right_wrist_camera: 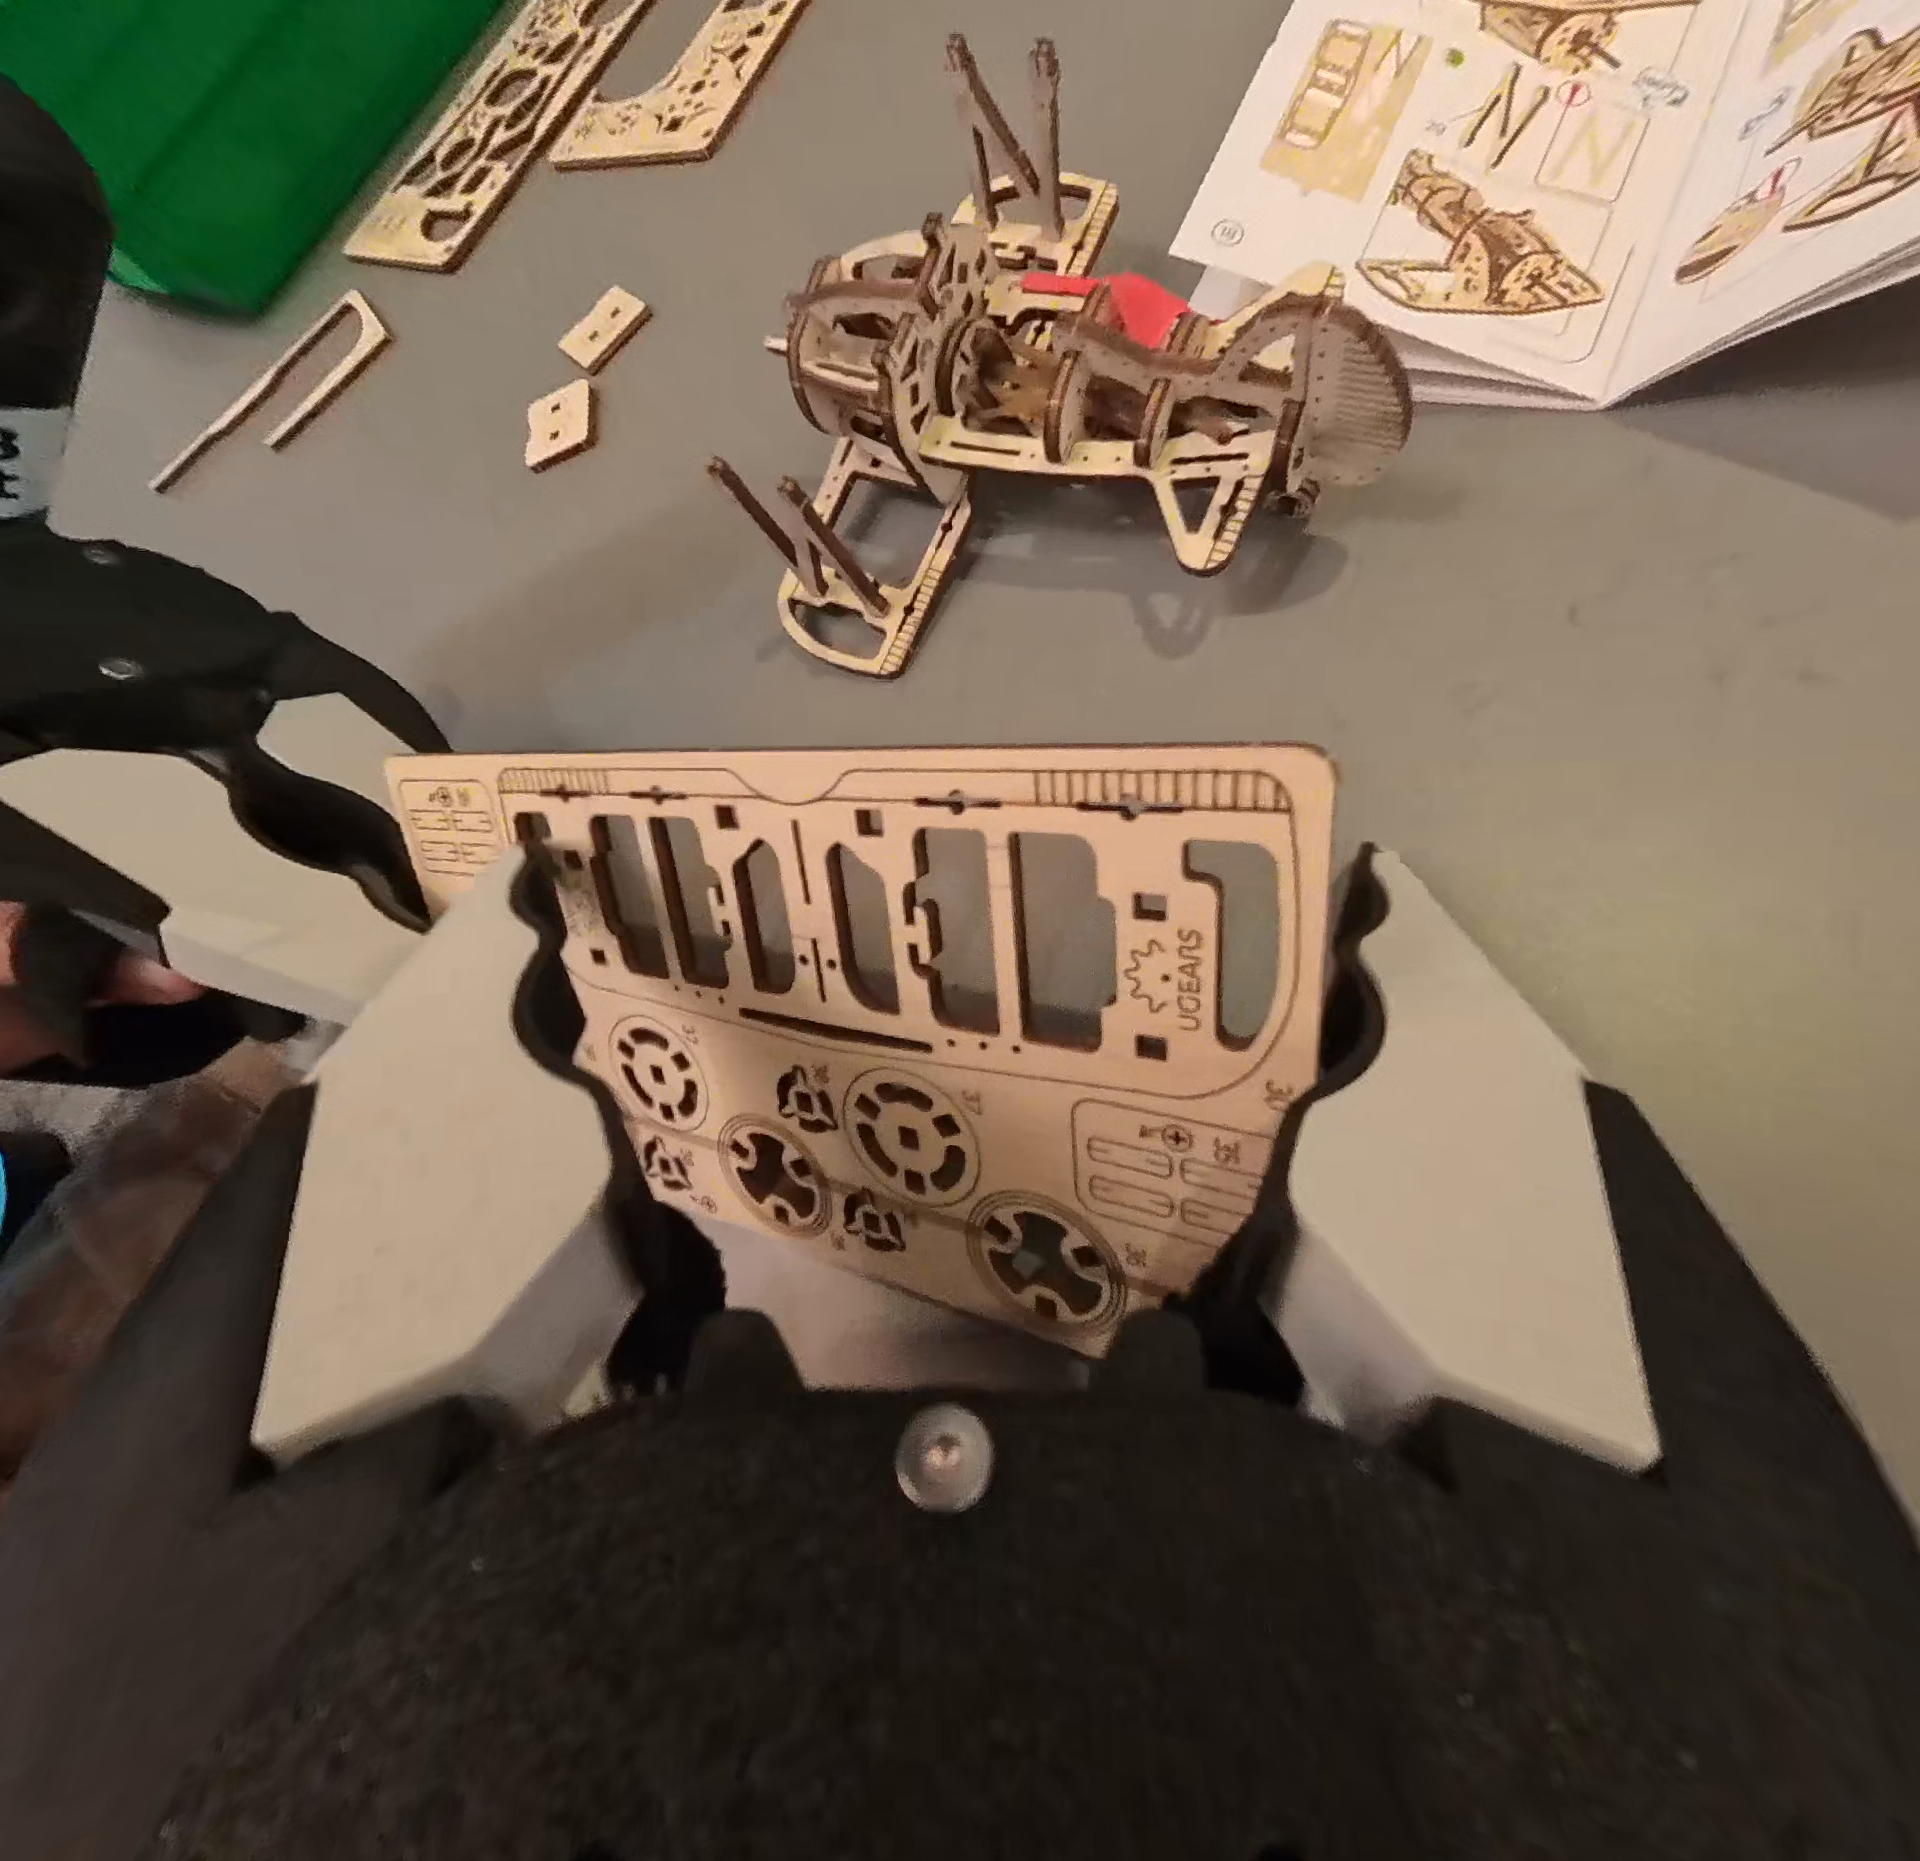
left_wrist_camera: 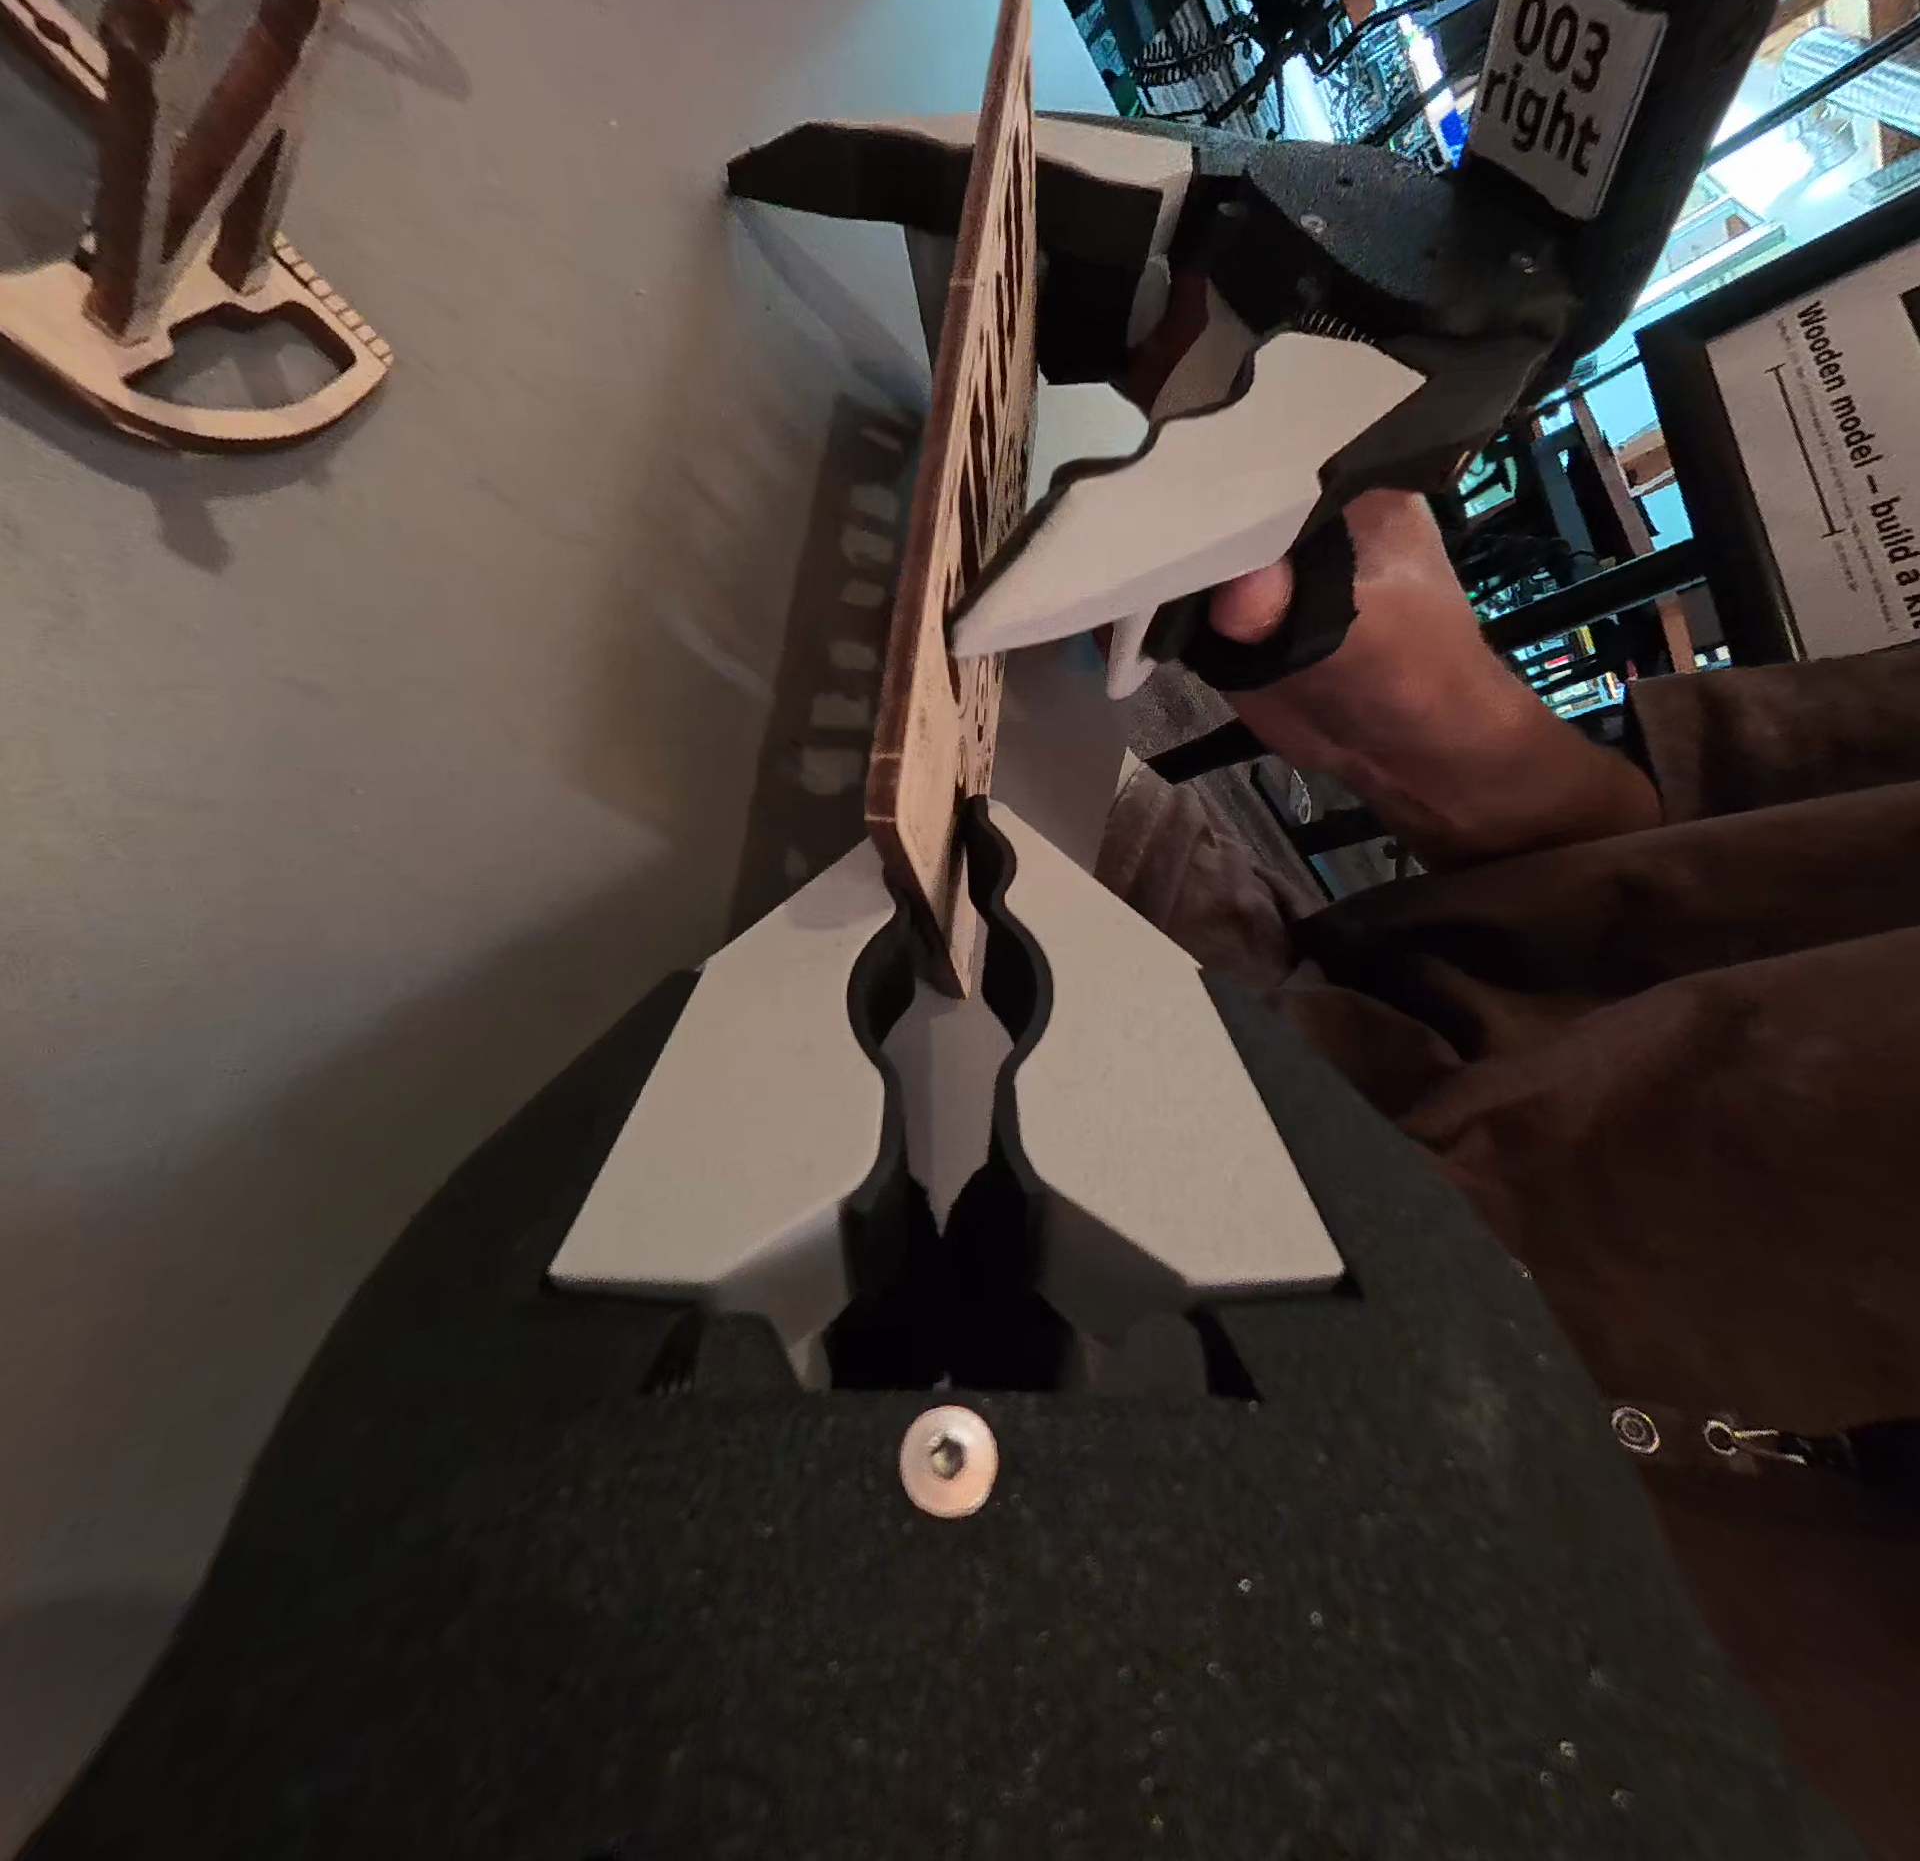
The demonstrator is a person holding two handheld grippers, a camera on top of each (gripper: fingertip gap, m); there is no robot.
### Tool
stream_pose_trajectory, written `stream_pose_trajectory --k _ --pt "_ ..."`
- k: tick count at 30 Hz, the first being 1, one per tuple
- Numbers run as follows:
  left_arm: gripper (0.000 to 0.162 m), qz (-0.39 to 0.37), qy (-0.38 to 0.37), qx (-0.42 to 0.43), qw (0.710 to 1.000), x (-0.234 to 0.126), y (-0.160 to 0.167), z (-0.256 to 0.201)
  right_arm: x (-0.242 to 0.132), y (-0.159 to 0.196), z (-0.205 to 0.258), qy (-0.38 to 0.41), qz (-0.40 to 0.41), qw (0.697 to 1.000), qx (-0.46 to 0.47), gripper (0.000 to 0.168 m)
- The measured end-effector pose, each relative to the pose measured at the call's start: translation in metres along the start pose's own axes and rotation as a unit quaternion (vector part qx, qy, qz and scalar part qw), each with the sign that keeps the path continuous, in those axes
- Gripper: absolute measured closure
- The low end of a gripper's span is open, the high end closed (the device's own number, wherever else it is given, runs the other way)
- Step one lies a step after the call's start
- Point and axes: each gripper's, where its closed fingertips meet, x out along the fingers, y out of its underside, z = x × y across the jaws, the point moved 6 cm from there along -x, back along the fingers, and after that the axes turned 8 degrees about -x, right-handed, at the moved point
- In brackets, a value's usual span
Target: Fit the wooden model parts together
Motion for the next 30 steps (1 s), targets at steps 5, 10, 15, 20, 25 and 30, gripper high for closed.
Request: stream_pose_trajectory --k 5,10,15,20,25,30 --pt "0.159 0.0 0.001 -0.002 1.0 0.001 0.0 0.0 0.001 -0.005 -0.004 0.003 -0.019 0.999 0.03 0.022" --pt "0.157 0.005 -0.008 -0.001 1.0 0.002 0.001 0.001 0.006 -0.004 -0.005 0.022 -0.011 1.0 0.007 0.021" --pt "0.156 0.008 -0.01 -0.007 1.0 0.003 0.001 0.003 0.009 -0.003 -0.005 0.041 -0.007 0.999 -0.008 0.022" --pt "0.153 0.002 -0.01 -0.016 1.0 0.006 -0.001 0.003 0.012 -0.007 0.023 0.042 -0.032 0.995 -0.081 0.117" --pt "0.156 -0.005 -0.006 -0.048 0.999 0.006 -0.006 0.009 -0.003 -0.016 0.029 0.003 -0.082 0.993 -0.081 0.096" --pt "0.158 -0.007 0.006 -0.075 0.997 0.004 -0.008 0.011 -0.049 -0.031 0.005 -0.074 -0.09 0.991 -0.059 0.123"
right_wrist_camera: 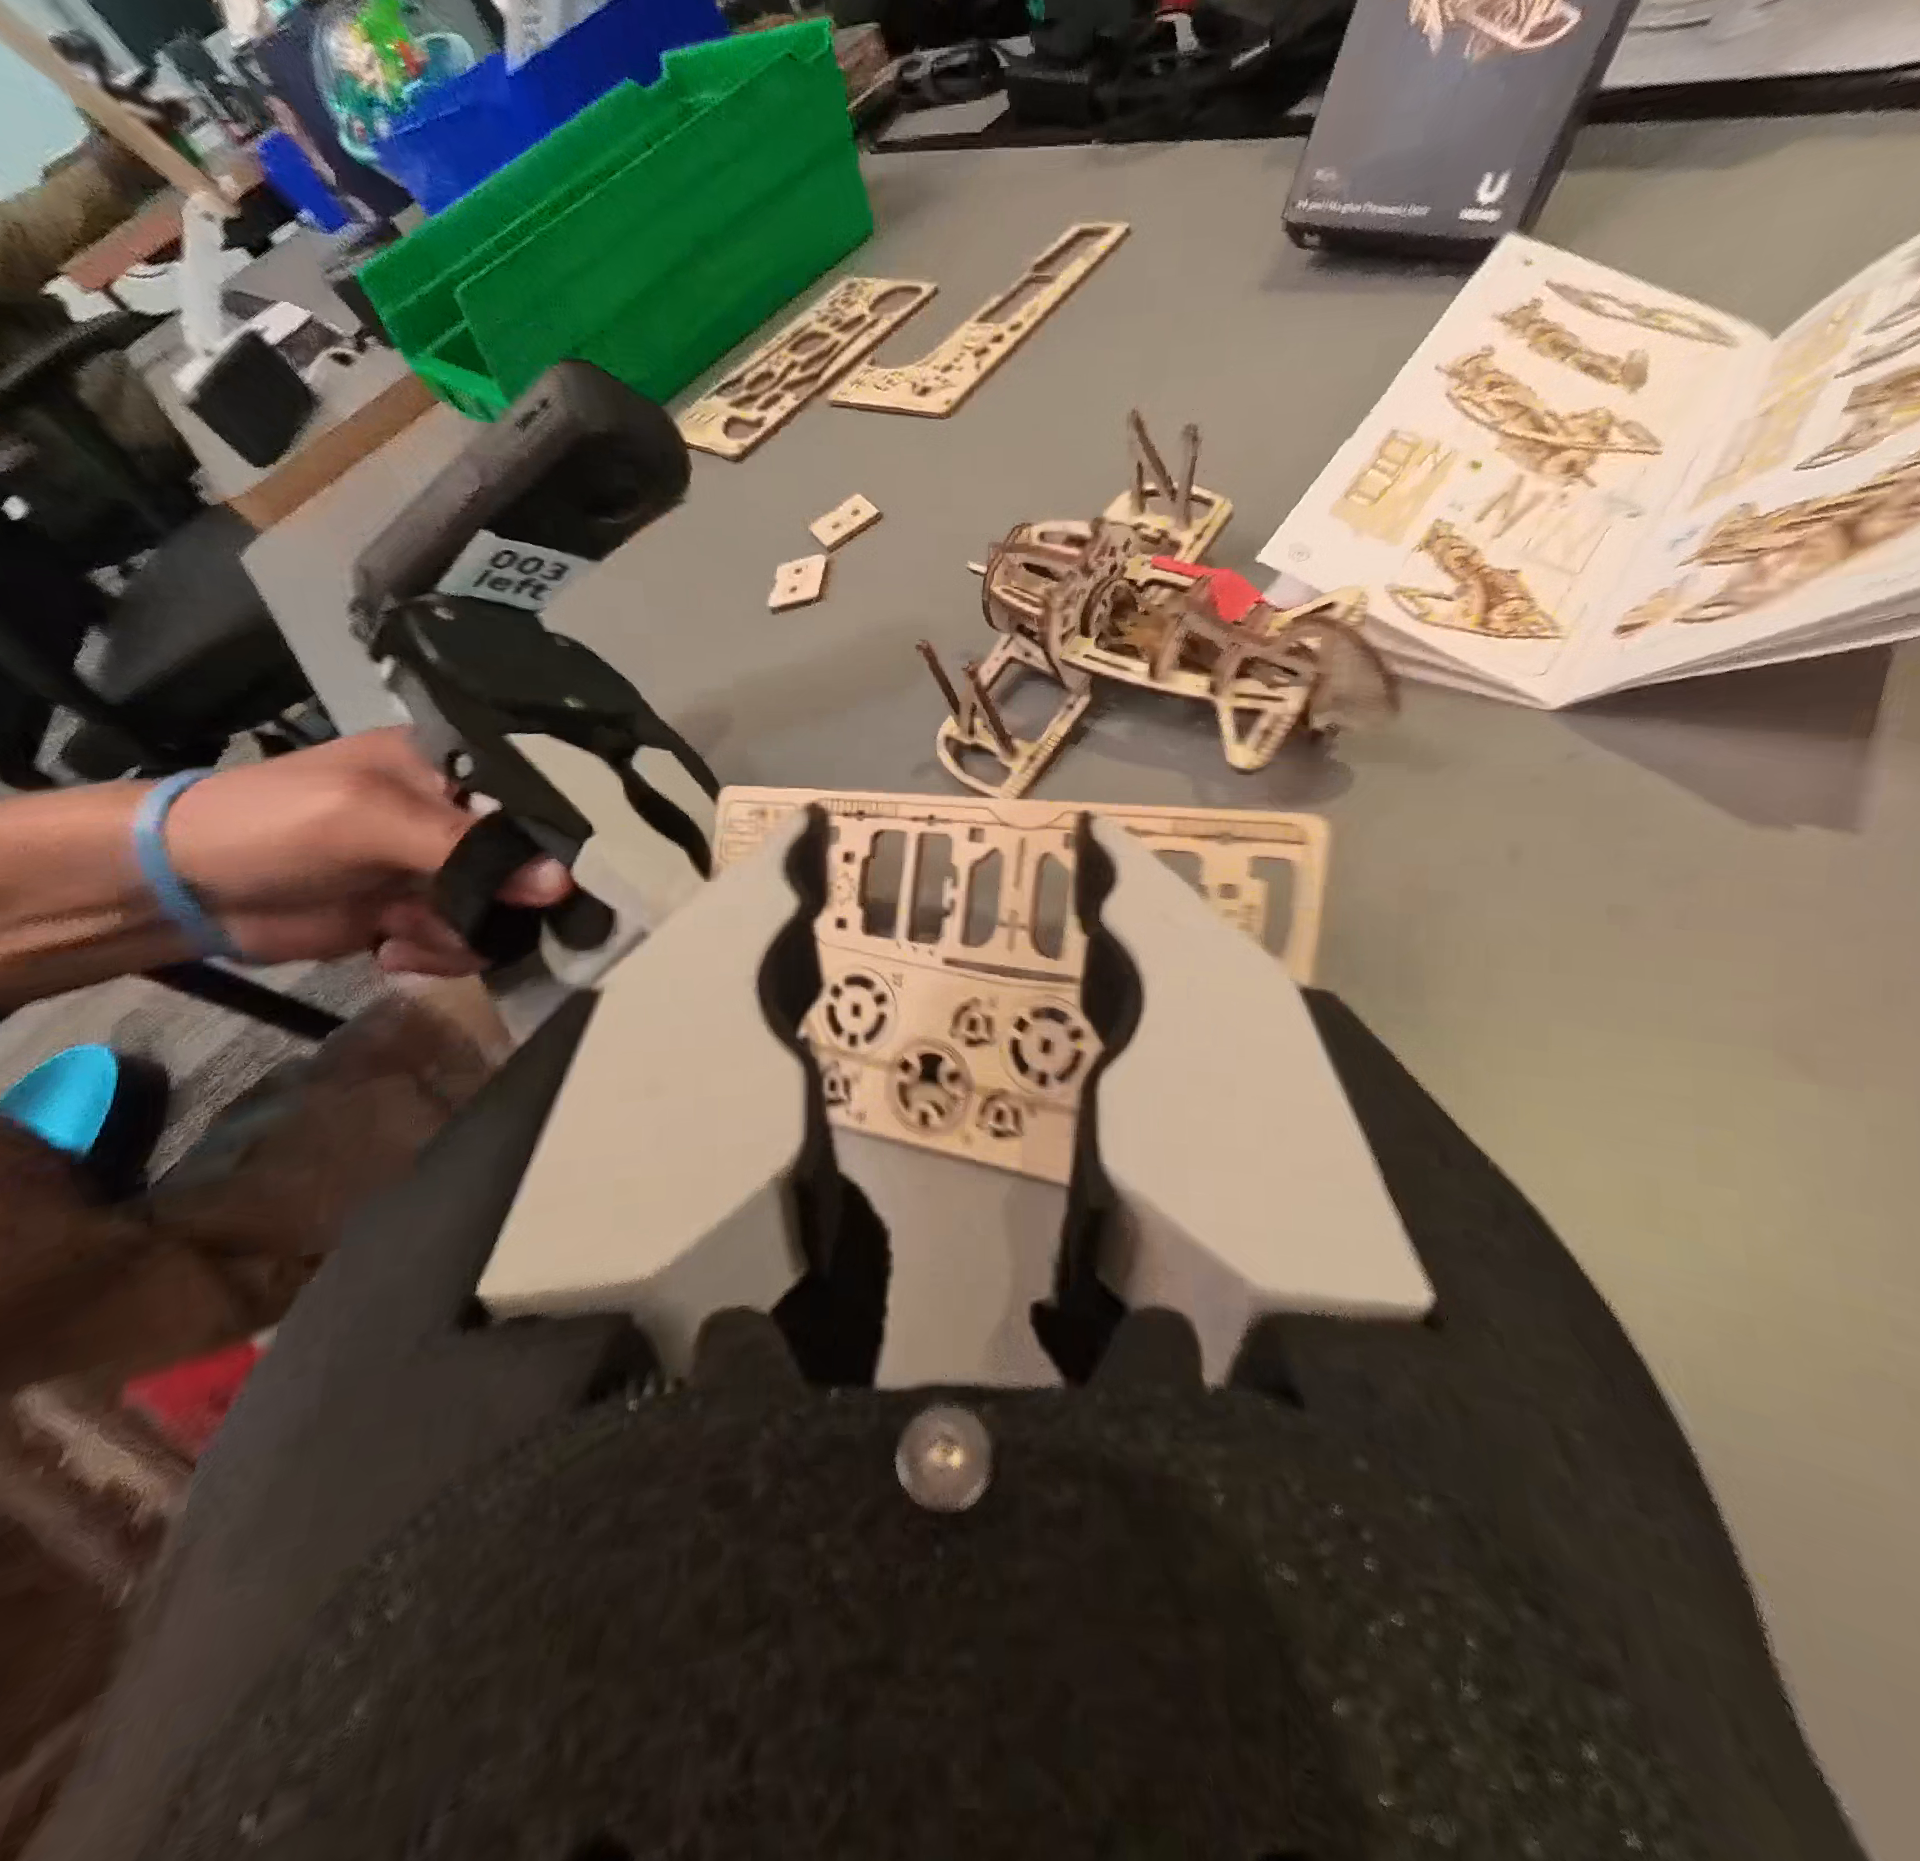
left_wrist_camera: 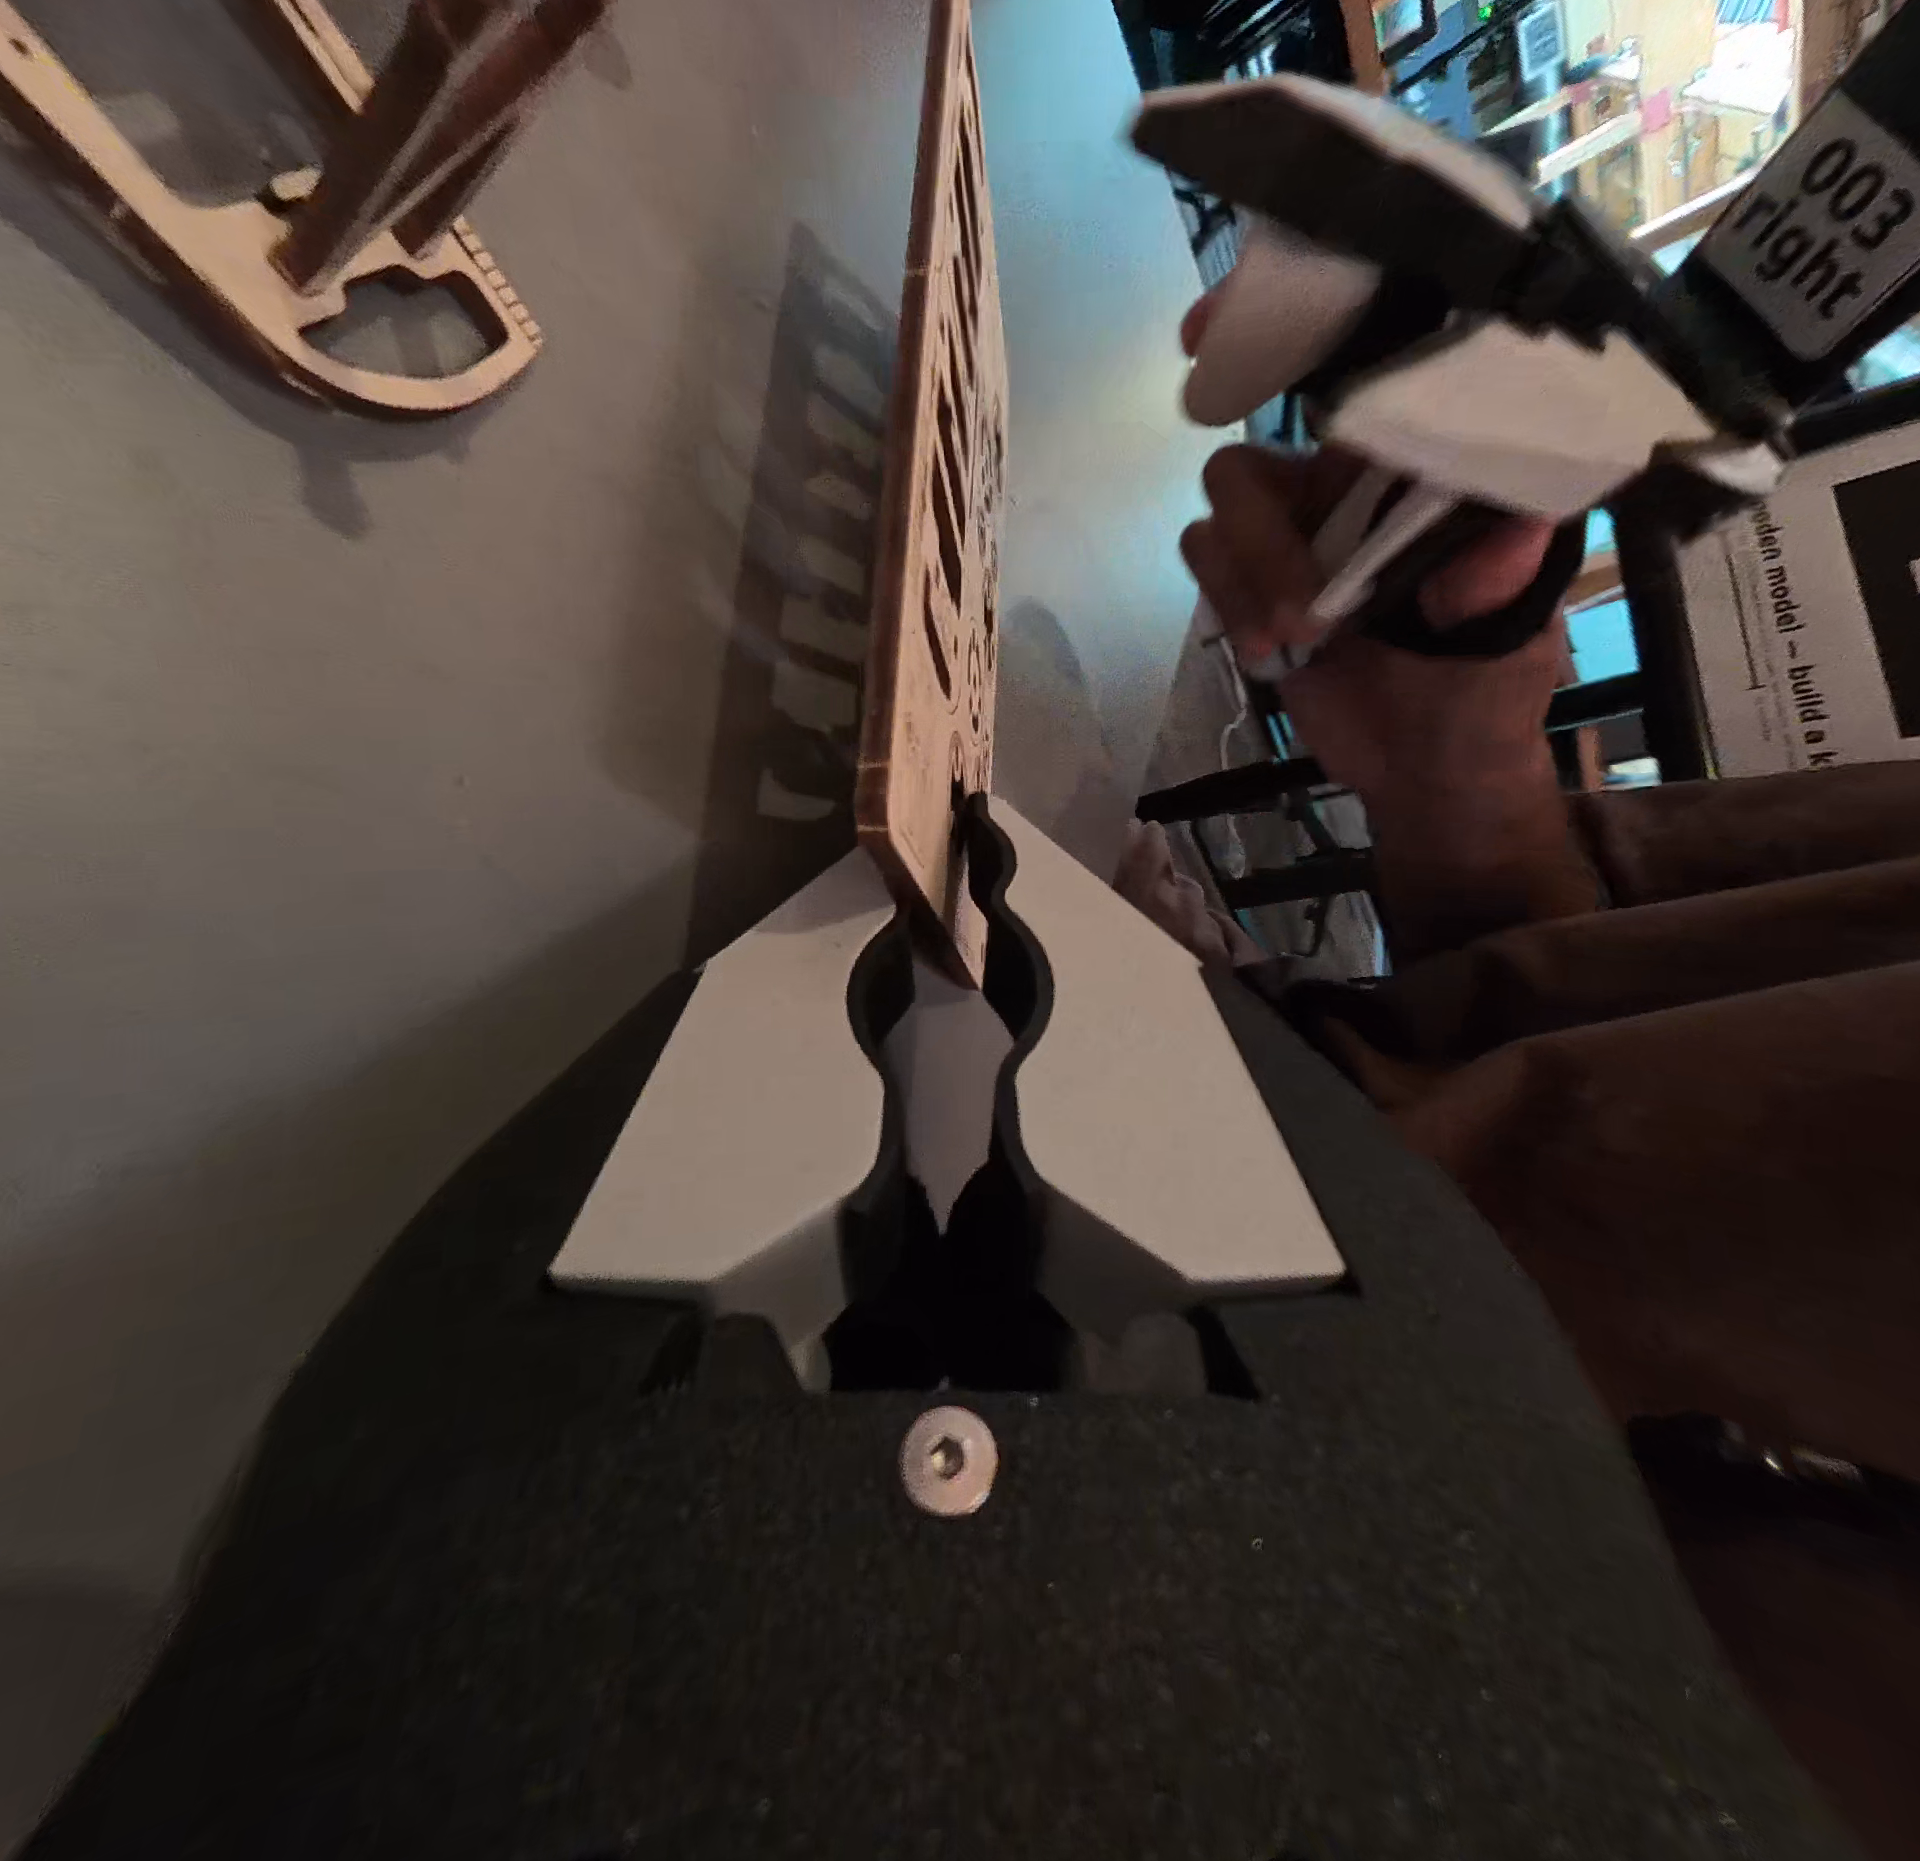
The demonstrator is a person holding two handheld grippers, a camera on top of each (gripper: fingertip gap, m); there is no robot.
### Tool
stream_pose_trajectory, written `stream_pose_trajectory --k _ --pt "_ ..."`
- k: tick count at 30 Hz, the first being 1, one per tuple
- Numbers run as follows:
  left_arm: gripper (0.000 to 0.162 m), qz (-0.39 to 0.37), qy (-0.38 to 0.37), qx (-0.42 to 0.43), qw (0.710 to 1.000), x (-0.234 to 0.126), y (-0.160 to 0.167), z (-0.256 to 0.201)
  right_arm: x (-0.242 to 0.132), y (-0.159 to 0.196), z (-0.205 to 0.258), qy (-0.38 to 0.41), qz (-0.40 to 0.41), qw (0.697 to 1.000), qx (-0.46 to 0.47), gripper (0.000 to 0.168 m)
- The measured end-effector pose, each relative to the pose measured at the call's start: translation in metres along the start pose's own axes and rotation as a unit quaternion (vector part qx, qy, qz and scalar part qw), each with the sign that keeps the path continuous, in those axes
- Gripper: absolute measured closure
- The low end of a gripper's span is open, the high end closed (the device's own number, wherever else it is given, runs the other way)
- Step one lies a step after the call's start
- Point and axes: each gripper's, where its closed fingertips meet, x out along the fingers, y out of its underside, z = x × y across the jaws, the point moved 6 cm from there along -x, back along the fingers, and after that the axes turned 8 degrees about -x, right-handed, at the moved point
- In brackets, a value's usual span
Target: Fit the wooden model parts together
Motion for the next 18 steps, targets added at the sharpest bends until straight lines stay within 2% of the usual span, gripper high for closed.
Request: stream_pose_trajectory --k 1,3,4,7,10,14,18 --pt "0.159 0.008 0.007 -0.011 1.0 0.0 0.0 0.001 -0.011 -0.002 -0.008 -0.005 0.004 1.0 0.002 0.128" --pt "0.16 0.018 0.026 -0.034 0.999 0.0 0.0 0.001 -0.027 -0.003 -0.017 -0.048 0.027 0.998 0.009 0.165" --pt "0.161 0.026 0.032 -0.046 0.998 0.001 0.001 0.001 -0.029 -0.003 -0.017 -0.076 0.049 0.996 0.011 0.168" --pt "0.161 0.038 0.044 -0.069 0.996 0.002 0.001 0.002 -0.014 0.001 -0.002 -0.1 0.105 0.988 -0.059 0.168" --pt "0.161 0.038 0.046 -0.076 0.995 0.002 0.001 0.003 0.02 0.003 0.023 -0.072 0.161 0.971 -0.162 0.168" --pt "0.16 0.032 0.042 -0.084 0.995 0.002 0.0 0.004 0.054 0.008 0.035 -0.091 0.194 0.966 -0.142 0.168" --pt "0.159 0.028 0.036 -0.085 0.995 0.003 0.0 0.005 0.061 0.02 0.036 -0.068 0.231 0.956 -0.169 0.168"
